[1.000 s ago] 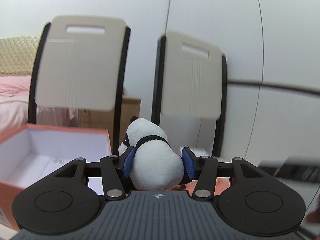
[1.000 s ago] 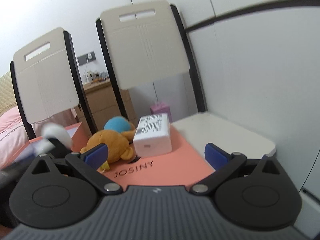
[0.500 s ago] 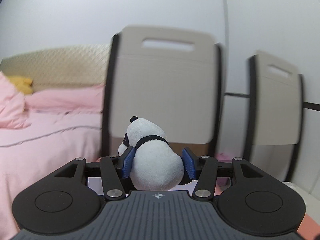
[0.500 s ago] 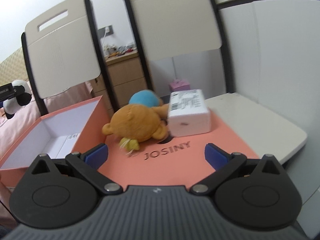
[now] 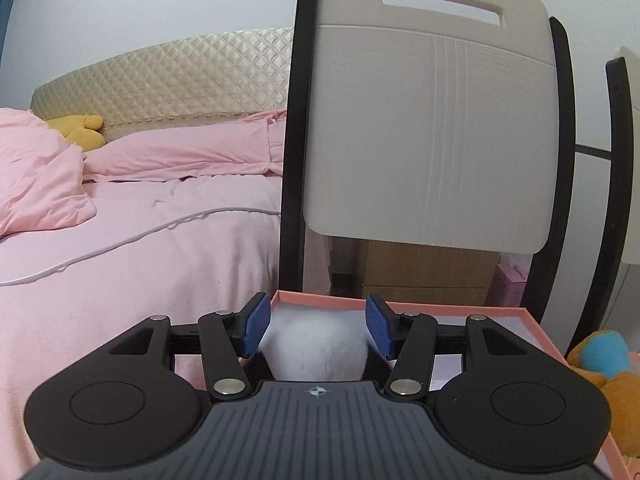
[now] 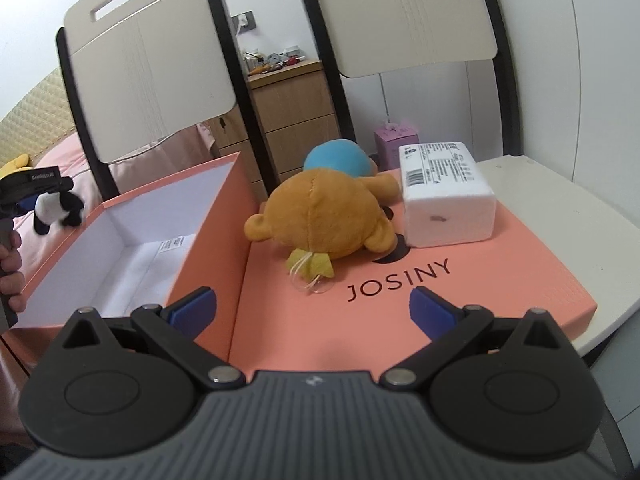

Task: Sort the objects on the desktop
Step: 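Carry the panda plush with the left gripper into the pink box and release, then move the right gripper to the orange bear plush and close on it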

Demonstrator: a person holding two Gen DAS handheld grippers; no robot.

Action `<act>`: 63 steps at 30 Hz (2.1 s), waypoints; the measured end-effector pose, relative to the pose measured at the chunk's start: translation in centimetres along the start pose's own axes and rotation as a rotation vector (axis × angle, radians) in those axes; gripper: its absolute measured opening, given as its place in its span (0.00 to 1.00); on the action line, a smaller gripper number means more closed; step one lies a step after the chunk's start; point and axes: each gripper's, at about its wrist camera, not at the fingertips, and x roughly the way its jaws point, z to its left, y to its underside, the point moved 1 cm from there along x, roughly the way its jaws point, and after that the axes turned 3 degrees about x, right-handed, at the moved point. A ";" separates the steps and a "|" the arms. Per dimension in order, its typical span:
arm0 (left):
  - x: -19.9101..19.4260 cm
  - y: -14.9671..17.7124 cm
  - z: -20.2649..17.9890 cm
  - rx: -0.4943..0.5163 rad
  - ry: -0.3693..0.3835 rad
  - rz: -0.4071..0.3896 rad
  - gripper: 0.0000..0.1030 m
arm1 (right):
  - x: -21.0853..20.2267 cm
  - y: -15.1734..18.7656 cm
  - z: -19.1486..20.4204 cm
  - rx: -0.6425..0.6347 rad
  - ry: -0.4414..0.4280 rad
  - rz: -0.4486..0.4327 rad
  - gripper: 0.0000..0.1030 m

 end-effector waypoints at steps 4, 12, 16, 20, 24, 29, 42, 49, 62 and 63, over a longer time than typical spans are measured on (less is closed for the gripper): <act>-0.6 0.4 -0.2 0.020 -0.023 -0.030 0.93 | 0.3 0.0 -0.1 0.020 -0.014 0.016 1.00; -3.7 1.8 -0.6 0.017 0.020 -0.050 0.95 | -0.6 0.2 0.4 0.001 -0.029 -0.005 1.00; -6.5 2.3 -0.8 0.022 0.025 -0.095 0.98 | -0.8 0.3 0.8 -0.007 -0.037 -0.018 1.00; -9.0 3.6 -0.7 0.031 0.045 -0.127 1.00 | -1.0 0.3 1.4 -0.023 -0.041 -0.034 1.00; -11.1 5.6 -0.2 0.026 0.071 -0.132 1.00 | -1.2 0.3 1.9 -0.045 -0.037 -0.055 1.00; -12.6 8.6 1.4 -0.012 0.092 -0.125 1.00 | -1.2 0.6 2.8 -0.079 -0.024 -0.072 1.00; -14.2 10.2 1.5 0.005 0.146 -0.158 1.00 | -2.1 1.3 4.6 -0.117 -0.080 -0.169 1.00; -14.2 10.3 1.5 0.001 0.146 -0.159 1.00 | -2.8 1.2 4.3 -0.109 -0.089 -0.213 1.00; -14.3 10.4 1.9 -0.018 0.154 -0.160 1.00 | 0.8 -5.9 4.5 -0.205 -0.144 -0.202 1.00; -14.3 10.4 1.9 -0.019 0.156 -0.160 1.00 | 2.1 -6.5 4.4 -0.204 -0.117 -0.188 1.00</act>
